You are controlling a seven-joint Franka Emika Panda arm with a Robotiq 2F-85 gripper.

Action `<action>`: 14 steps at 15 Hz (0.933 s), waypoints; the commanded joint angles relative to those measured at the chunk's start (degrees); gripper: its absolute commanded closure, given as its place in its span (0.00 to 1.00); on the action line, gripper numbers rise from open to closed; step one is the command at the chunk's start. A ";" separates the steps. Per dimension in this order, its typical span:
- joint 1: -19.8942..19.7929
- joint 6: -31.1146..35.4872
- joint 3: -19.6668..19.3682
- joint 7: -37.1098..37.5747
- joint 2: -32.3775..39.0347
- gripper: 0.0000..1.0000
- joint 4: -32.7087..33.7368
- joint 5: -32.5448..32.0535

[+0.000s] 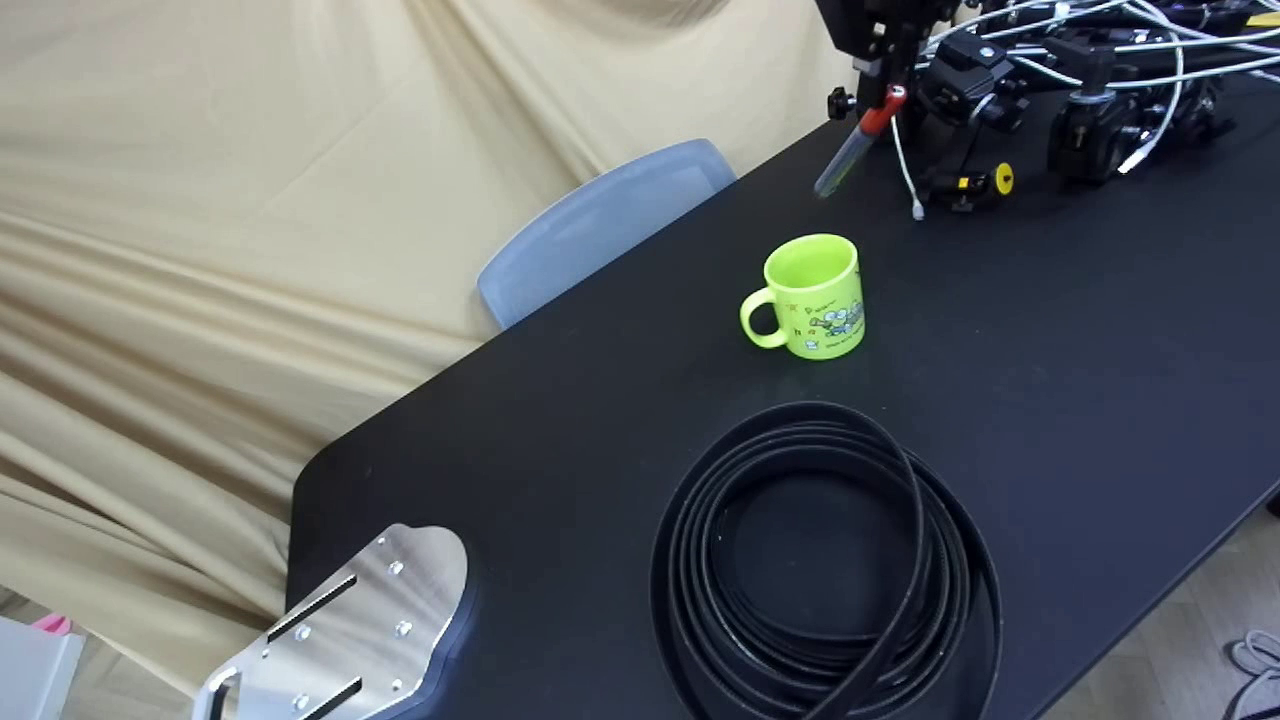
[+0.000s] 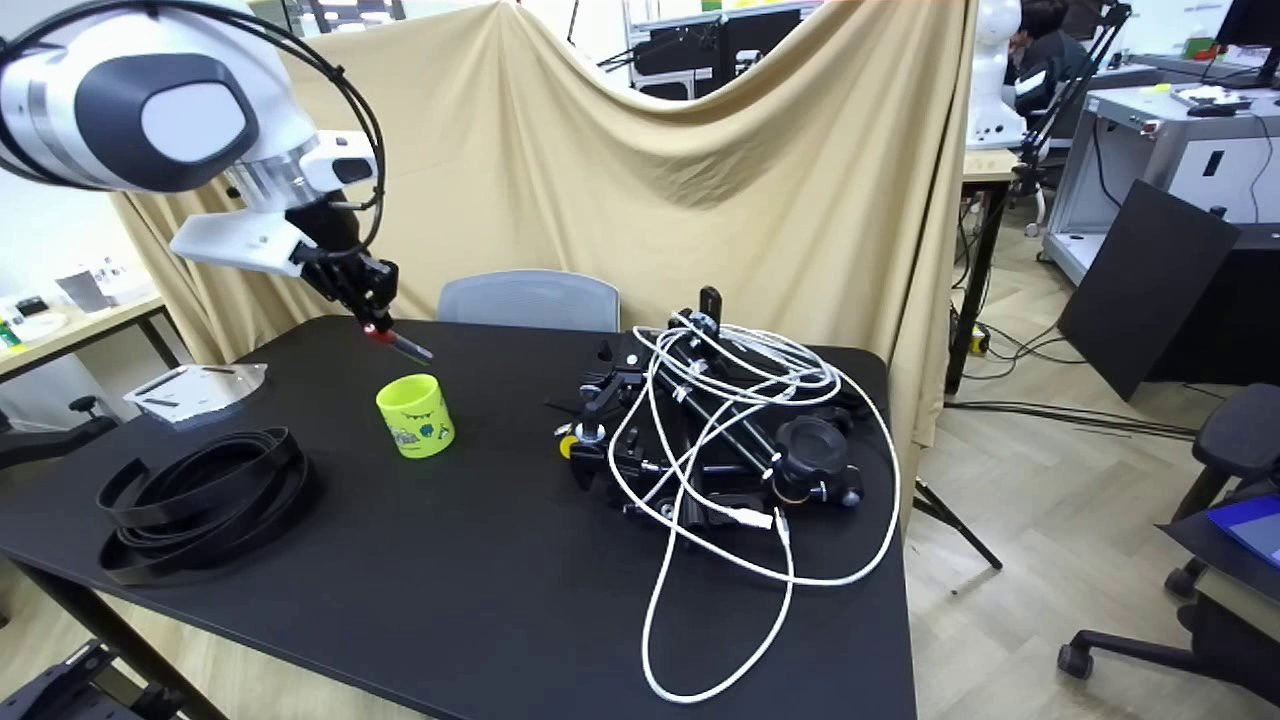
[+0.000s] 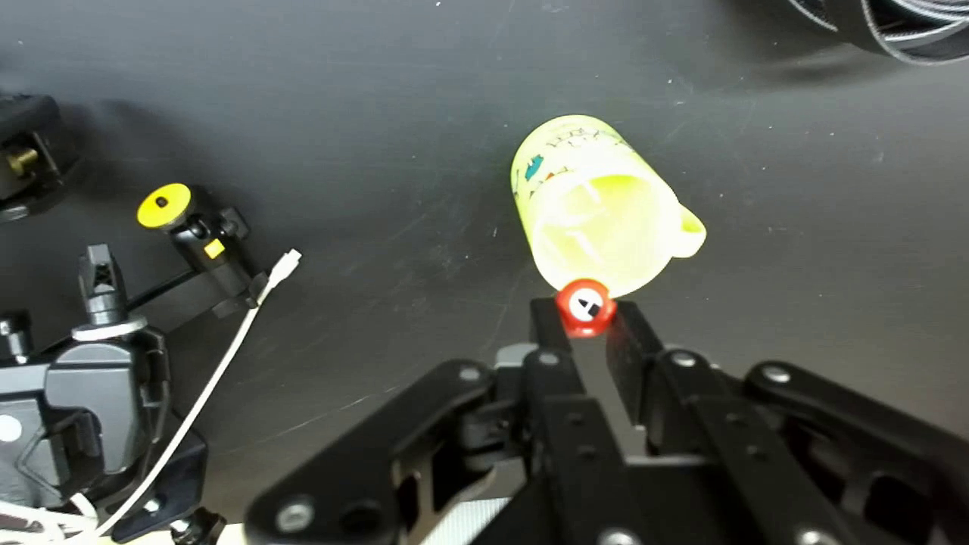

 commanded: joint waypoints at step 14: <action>0.58 22.56 -2.22 -7.57 5.78 0.95 -10.33 16.81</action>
